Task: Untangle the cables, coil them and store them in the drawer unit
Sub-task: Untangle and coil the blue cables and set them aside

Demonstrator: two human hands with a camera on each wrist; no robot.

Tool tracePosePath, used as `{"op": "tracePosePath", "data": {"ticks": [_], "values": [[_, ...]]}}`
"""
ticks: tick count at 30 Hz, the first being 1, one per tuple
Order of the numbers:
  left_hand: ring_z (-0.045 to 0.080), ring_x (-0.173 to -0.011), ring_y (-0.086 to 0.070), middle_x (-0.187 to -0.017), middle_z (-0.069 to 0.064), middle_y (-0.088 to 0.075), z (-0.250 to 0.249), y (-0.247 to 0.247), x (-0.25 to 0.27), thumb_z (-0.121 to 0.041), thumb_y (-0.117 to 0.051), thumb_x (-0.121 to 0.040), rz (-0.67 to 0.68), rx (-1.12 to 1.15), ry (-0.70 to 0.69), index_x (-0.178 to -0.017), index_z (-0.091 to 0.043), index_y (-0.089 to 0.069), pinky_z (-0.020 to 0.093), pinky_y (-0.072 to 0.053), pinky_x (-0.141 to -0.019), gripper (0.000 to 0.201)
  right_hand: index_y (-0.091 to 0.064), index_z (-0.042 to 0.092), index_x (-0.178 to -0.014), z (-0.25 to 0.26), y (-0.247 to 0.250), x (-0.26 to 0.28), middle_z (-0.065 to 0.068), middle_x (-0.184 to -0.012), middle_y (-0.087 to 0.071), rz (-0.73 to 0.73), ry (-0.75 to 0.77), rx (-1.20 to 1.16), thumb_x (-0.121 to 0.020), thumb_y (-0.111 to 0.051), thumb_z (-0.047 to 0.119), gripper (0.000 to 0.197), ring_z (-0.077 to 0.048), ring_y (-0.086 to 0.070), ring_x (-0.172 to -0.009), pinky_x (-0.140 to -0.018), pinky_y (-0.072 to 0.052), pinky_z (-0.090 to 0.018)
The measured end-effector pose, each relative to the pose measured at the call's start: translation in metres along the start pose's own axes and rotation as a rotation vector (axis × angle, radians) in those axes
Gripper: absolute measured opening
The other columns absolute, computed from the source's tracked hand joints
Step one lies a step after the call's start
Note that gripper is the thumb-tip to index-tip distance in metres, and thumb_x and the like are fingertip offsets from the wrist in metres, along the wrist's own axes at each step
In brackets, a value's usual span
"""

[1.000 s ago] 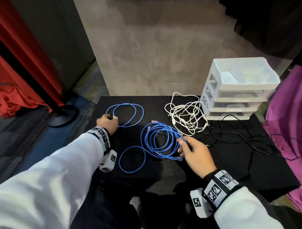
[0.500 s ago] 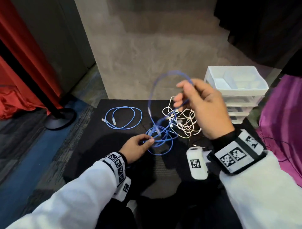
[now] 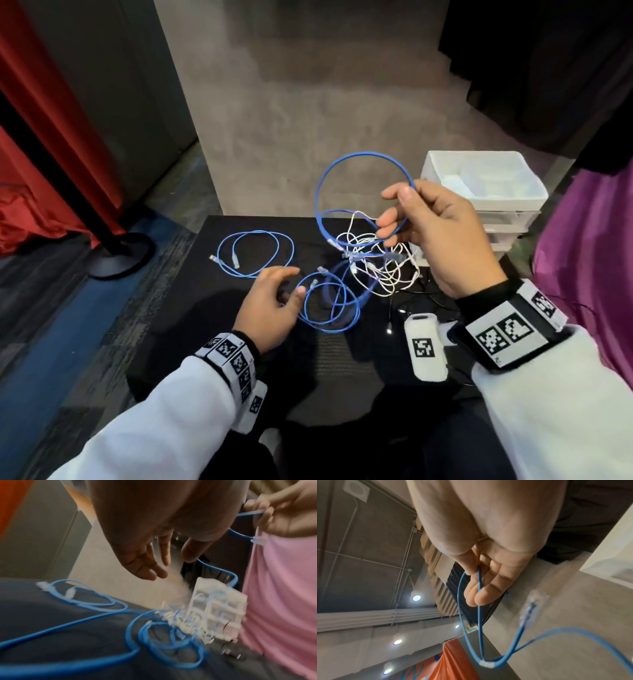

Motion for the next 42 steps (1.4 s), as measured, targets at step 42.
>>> {"op": "tracePosePath", "data": {"ticks": [42], "values": [[0.016, -0.069, -0.067, -0.086, 0.005, -0.063, -0.058, -0.118, 0.036, -0.013, -0.05, -0.102, 0.252, 1.084, 0.972, -0.101, -0.019, -0.057, 0.038, -0.061, -0.07, 0.01, -0.064, -0.001, -0.115, -0.053, 0.047, 0.046, -0.009, -0.064, -0.064, -0.155, -0.293, -0.053, -0.109, -0.049, 0.018, 0.025, -0.017, -0.058, -0.05, -0.043, -0.047, -0.024]]}}
Point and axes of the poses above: each hand's wrist, its own x-axis away from the middle knuckle, its own y-axis out of the back of the hand, z = x × y, the point moved 6 cm from there along -x, towards the middle knuckle
